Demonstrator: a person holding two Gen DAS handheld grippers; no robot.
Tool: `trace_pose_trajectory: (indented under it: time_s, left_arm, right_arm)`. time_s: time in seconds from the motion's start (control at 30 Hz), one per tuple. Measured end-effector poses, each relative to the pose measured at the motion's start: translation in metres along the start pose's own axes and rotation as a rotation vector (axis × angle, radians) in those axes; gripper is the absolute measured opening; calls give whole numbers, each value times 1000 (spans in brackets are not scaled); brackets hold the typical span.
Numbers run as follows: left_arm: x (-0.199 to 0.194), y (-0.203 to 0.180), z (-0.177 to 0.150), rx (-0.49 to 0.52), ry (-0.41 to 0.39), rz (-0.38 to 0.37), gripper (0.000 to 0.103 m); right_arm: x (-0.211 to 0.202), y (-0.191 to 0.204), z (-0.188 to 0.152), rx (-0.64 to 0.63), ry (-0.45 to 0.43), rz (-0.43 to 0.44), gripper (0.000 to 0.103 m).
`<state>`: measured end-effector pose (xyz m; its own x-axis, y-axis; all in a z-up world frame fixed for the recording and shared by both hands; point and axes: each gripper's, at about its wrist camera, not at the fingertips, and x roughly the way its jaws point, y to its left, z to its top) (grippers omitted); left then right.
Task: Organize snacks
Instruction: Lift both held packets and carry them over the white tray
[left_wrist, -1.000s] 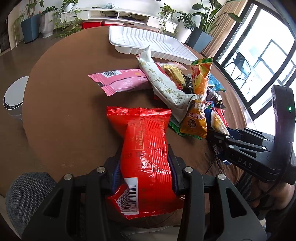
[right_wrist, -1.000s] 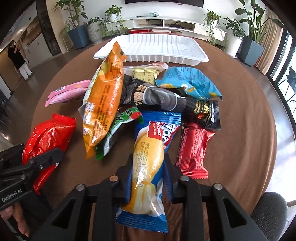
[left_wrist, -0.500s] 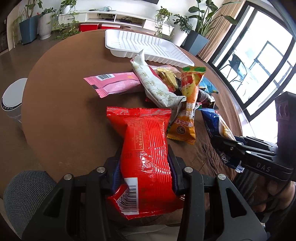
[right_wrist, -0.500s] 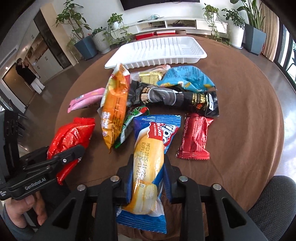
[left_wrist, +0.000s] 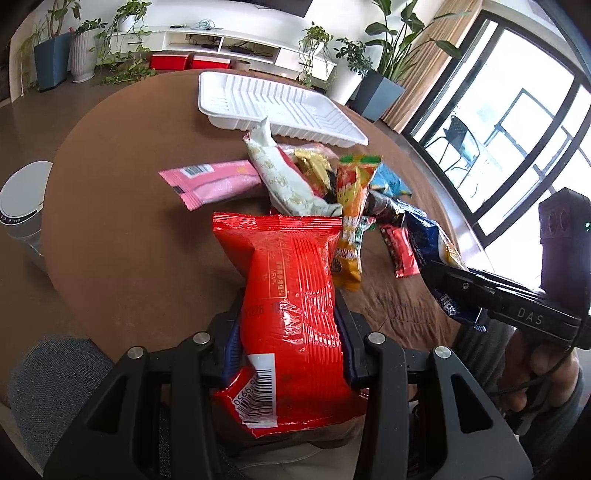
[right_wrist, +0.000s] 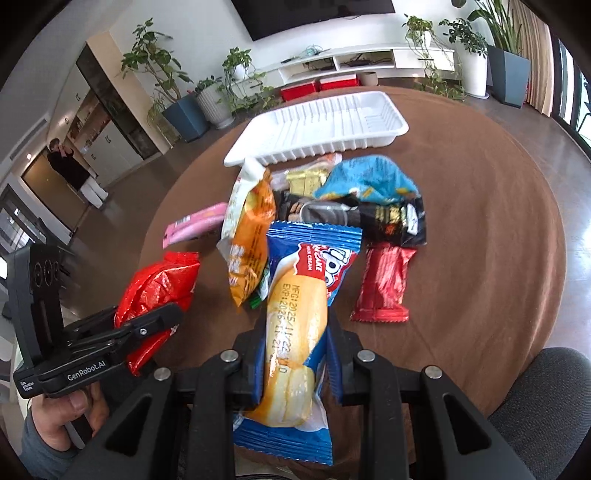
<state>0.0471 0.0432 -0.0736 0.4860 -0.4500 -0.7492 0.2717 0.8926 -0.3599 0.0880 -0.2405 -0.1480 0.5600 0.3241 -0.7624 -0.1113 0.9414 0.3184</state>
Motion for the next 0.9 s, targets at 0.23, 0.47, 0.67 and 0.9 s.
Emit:
trace_pose_trajectory:
  time_s: [0.23, 0.47, 0.67, 0.9]
  left_arm:
    - [-22, 17, 29, -46, -49, -3, 39]
    - [-44, 40, 88, -44, -109, 43, 39]
    - [-45, 43, 166, 27, -128, 83, 39]
    - [11, 39, 252, 111, -66, 94, 39]
  right_arm:
    - [-17, -42, 20, 75, -57, -29, 29]
    - [-38, -93, 69, 120, -145, -106, 29]
    - [-29, -99, 145, 46, -190, -96, 29]
    - [26, -58, 229, -124, -156, -31, 29]
